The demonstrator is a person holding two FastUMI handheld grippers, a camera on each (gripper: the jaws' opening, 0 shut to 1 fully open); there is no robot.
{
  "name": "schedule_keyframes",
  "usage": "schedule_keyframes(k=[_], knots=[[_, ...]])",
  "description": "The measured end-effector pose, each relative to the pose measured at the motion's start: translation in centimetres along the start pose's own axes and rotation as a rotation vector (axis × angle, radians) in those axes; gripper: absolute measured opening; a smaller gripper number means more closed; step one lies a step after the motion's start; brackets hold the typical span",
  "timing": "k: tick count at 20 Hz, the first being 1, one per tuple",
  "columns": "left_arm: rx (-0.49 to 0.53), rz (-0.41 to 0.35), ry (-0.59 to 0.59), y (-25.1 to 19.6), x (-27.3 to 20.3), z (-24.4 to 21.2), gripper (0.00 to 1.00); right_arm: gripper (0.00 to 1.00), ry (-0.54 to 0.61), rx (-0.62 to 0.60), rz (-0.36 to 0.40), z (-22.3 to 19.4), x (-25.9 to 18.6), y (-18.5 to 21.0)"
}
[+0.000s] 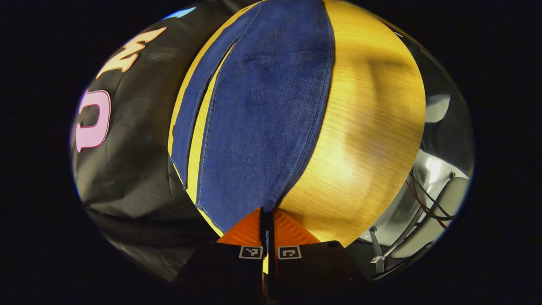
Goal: Grasp the waist and the cuffs of the jeans and fold them to make the two legs overlap; first hold the waist and fold one-third of the jeans toward the cuffs, then hold the cuffs and fold the remaining one-third in the same direction to finish folding.
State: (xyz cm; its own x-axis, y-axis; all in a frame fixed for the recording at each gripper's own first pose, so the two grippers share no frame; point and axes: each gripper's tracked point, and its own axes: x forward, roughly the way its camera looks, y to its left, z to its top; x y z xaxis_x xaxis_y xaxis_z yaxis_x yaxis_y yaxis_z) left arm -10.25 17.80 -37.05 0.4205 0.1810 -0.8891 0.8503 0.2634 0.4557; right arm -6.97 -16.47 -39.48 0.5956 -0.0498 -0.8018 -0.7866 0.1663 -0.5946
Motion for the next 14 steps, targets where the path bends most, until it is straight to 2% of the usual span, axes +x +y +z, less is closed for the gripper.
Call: schedule_keyframes(k=[1, 2, 3, 5, 9, 14], knots=[[-0.021, 0.003, 0.005, 0.0, 0.0, -0.1, 0.0, 0.05, -0.001, 0.009, -0.026, 0.2, 0.2, -0.9], [-0.043, 0.006, 0.01, 0.1, 0.0, 0.0, 0.0, 0.08, -0.004, 0.036, -0.019, 0.1, -0.1, -0.9], [-0.068, 0.009, 0.016, 0.2, 0.1, -0.1, 0.0, 0.05, 0.001, 0.07, -0.012, 0.1, -0.1, -1.0], [-0.12, 0.006, 0.027, 0.4, -0.1, 0.0, 0.0, 0.04, -0.019, 0.136, -0.086, 0.9, -0.9, -3.3], [-0.202, 0.057, 0.05, 2.3, -0.9, 0.7, 0.0, 0.04, -0.045, 0.235, -0.192, 2.3, -1.6, -7.7], [-0.398, 0.144, 0.04, 9.6, -2.0, 2.8, 0.0, 0.04, -0.071, 0.334, -0.317, 4.0, -1.9, -14.0]])
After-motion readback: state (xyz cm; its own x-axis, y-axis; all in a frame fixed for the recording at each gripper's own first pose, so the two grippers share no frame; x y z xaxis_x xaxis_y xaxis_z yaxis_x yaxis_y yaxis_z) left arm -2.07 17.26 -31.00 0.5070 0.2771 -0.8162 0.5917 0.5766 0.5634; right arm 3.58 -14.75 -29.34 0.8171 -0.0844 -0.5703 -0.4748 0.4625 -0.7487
